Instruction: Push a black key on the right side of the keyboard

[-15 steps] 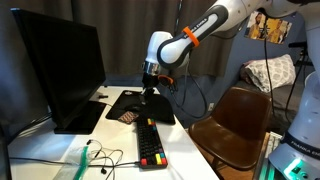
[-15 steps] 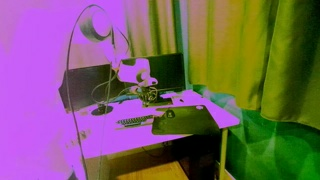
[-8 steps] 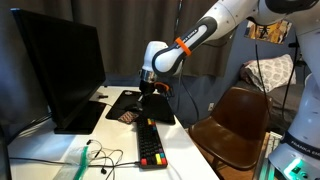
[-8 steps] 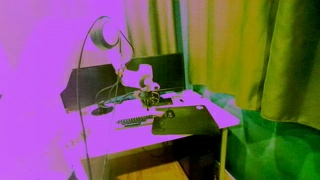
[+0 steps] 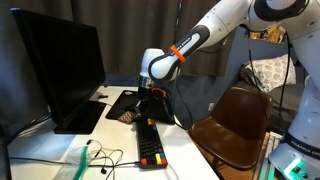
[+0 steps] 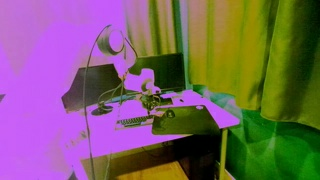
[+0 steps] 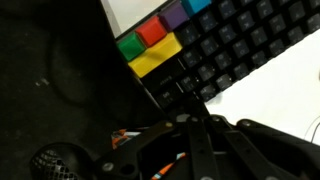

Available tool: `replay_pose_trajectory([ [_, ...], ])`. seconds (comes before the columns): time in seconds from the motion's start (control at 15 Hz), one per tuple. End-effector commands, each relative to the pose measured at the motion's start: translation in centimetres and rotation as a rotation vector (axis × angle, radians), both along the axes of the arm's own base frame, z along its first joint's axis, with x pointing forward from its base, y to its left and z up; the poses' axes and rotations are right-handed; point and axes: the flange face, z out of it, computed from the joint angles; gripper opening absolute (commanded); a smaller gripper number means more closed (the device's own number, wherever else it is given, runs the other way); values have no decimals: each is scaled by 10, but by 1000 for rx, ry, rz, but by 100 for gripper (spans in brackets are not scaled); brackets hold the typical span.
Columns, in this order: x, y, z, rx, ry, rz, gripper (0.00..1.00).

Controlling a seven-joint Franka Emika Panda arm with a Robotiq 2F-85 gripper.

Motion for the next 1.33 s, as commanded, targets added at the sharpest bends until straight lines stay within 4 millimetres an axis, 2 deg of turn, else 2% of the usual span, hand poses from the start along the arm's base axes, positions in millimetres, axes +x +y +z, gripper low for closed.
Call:
replay_pose_trajectory([
  [0.0,10,3,-10,18,-2,0,0],
  [0.4,14,4,-18,22,9,-2,0],
  [0.53,15,3,-13,18,1,-5,0],
  [0.67,16,1,3,14,-21,-9,0],
  [0.87,11,-2,38,12,-38,16,0],
  [0.93,6,-2,52,11,-42,38,26],
  [1.07,-5,0,75,-5,-30,114,33],
  [1.27,-32,5,104,-41,44,234,54],
])
